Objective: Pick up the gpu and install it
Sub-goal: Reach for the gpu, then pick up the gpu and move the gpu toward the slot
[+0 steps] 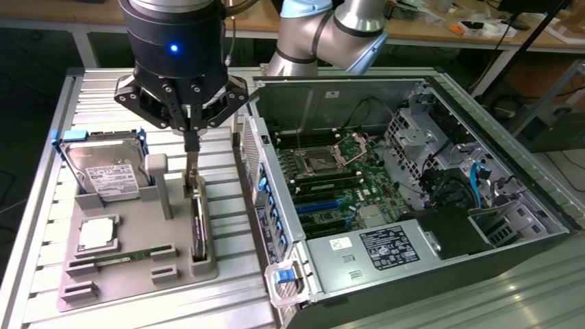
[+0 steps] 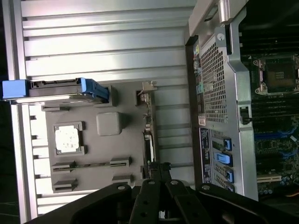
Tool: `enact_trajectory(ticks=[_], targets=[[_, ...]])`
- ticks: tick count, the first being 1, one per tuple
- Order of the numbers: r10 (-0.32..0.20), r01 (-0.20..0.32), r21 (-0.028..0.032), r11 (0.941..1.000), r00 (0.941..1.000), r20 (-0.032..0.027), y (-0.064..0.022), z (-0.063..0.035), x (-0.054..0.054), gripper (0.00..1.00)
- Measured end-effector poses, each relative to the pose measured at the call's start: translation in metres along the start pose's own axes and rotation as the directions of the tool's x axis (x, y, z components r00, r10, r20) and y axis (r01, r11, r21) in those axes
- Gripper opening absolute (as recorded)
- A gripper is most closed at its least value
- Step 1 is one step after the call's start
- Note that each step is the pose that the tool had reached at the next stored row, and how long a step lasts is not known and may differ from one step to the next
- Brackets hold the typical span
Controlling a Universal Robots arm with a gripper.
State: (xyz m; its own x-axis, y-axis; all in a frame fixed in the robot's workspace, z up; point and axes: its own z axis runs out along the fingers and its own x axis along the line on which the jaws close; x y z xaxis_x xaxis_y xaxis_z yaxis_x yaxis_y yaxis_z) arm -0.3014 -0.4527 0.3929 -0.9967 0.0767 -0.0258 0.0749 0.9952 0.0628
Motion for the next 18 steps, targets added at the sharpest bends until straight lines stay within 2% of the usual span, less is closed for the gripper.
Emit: enact_trajectory(ticks=[18], targets=[[0.000, 0.000, -0.0001, 1.0000, 1.0000, -0.0001, -0.0002, -0.0001, 0.0021, 0.11]])
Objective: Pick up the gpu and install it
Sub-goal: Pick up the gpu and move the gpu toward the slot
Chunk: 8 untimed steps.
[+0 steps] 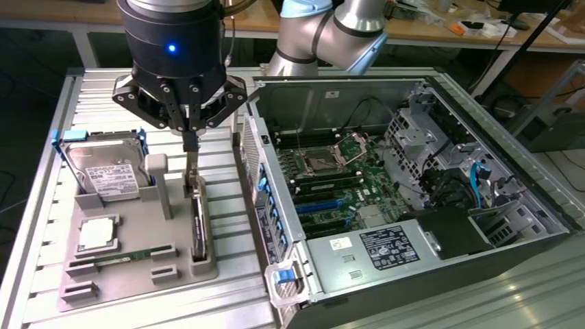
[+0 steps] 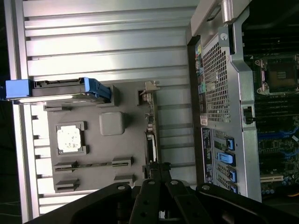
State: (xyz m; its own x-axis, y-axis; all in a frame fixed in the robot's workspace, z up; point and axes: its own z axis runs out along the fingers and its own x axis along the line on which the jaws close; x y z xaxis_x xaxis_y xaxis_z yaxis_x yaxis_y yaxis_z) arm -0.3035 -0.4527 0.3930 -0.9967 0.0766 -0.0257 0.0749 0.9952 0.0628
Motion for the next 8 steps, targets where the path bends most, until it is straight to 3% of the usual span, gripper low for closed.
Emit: enact_trajectory(ticks=[1, 6, 7, 8], targets=[[0.000, 0.000, 0.0000, 1.0000, 1.0000, 0.0000, 0.0000, 0.0000, 0.0000, 0.11], [0.000, 0.000, 0.0000, 1.0000, 1.0000, 0.0000, 0.0000, 0.0000, 0.0000, 0.42], [0.000, 0.000, 0.0000, 1.0000, 1.0000, 0.0000, 0.0000, 0.0000, 0.0000, 0.42], [0.000, 0.000, 0.0000, 1.0000, 1.0000, 0.0000, 0.0000, 0.0000, 0.0000, 0.48]])
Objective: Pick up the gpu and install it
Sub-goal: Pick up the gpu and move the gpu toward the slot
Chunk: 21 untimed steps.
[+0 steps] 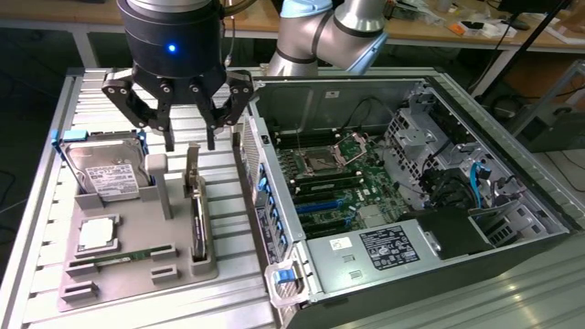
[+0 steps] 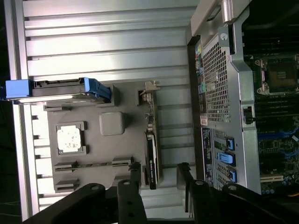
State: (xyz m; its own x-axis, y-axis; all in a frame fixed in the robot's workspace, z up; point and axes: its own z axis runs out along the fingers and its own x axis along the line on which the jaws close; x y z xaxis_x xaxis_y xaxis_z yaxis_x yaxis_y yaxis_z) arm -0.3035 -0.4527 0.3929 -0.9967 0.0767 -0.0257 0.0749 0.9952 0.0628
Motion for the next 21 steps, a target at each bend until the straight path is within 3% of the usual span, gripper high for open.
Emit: enact_trajectory(ticks=[3, 4, 21], targets=[[0.000, 0.000, 0.0000, 1.0000, 1.0000, 0.0000, 0.0000, 0.0000, 0.0000, 0.53], [0.000, 0.000, 0.0000, 1.0000, 1.0000, -0.0001, 0.0000, 0.0000, 0.0000, 0.60], [0.000, 0.000, 0.0001, 1.0000, 1.0000, -0.0001, -0.0001, 0.0023, 0.0001, 0.60]])
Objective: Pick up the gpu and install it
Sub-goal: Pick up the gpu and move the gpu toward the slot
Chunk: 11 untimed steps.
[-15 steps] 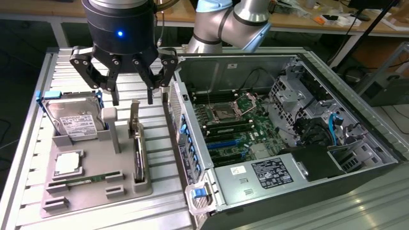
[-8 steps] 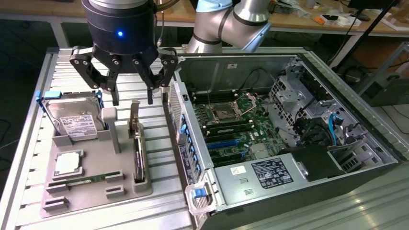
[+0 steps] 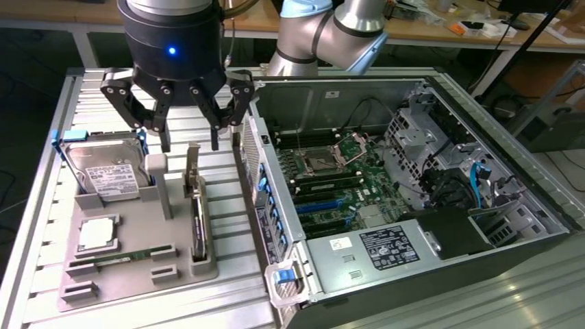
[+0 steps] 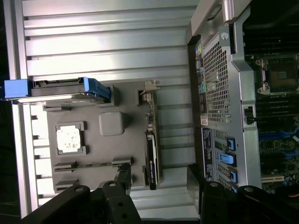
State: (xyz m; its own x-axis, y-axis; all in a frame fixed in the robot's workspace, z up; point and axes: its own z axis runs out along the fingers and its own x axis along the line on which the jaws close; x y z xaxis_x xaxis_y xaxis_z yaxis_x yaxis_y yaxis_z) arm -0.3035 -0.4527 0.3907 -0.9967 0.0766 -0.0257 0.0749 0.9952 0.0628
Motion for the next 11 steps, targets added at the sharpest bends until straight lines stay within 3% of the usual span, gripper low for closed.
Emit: enact_trajectory(ticks=[11], targets=[[0.000, 0.000, -0.0001, 1.0000, 1.0000, 0.0000, -0.0001, 0.0026, 0.0001, 0.60]])
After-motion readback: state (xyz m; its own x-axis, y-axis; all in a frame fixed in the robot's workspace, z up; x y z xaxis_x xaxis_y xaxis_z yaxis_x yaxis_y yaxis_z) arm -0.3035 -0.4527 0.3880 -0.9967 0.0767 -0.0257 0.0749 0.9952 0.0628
